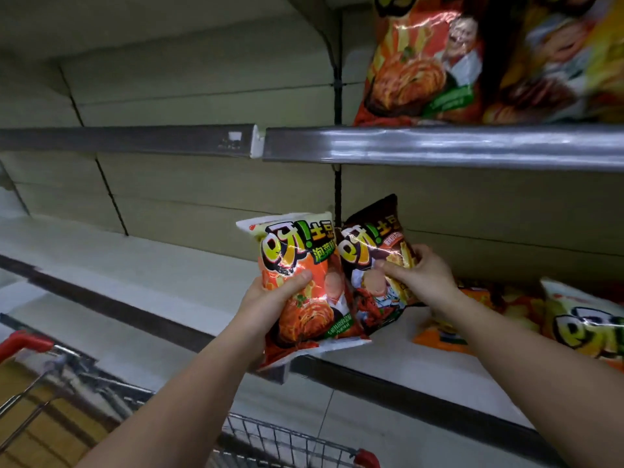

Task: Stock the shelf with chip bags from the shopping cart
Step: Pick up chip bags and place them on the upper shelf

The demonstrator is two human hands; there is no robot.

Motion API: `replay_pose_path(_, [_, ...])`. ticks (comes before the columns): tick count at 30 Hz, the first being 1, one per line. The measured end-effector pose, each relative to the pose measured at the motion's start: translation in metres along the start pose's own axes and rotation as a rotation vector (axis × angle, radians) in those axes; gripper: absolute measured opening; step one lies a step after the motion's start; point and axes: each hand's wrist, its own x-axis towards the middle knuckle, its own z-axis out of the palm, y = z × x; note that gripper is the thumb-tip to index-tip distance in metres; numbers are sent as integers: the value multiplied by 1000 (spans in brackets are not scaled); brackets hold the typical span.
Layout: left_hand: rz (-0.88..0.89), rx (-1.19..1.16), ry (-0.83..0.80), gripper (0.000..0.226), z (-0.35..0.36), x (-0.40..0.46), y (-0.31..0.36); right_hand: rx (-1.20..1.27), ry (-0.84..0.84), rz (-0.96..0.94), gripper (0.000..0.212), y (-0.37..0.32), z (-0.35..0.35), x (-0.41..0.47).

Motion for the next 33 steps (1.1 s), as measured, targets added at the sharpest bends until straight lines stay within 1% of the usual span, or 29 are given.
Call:
replay_pose_path(4, [44,39,-83,48,-6,-21,2,-52,105,7,77,-7,-14,-44])
replay_pose_path(7, [59,80,-168,43,-14,-43,1,-16,214,51,75,-9,-21,-91])
replay_pose_path(11, [93,116,-314,47,-16,-74,8,-1,349,73,73,-19,-37,-150])
replay_pose_path(15, [163,158,-373,51,0,-100,27,-6,491,70,63,-36,-69,-199])
replay_pose_path(17, [182,173,-432,51,11,-115,36,-7,577,74,68,-43,-87,-222])
replay_pose_path(18, [191,187,-468,57,17,-124,40,-13,617,80,69,-47,-96,-234])
replay_pose_path(21, [208,210,-572,95,38,-147,48,-28,721,89,70,-55,-121,-268])
replay_pose_path(22, [212,213,-608,100,46,-154,50,-24,747,95,70,-56,-130,-279])
replay_pose_path(25, [231,220,-689,96,73,-176,54,-21,809,116,73,-56,-157,-310])
replay_pose_path(29, [235,206,-793,103,116,-207,56,-74,916,153,75,-55,-197,-353])
replay_pose_path(33, [254,203,-877,98,159,-245,53,-105,989,189,74,-50,-238,-396])
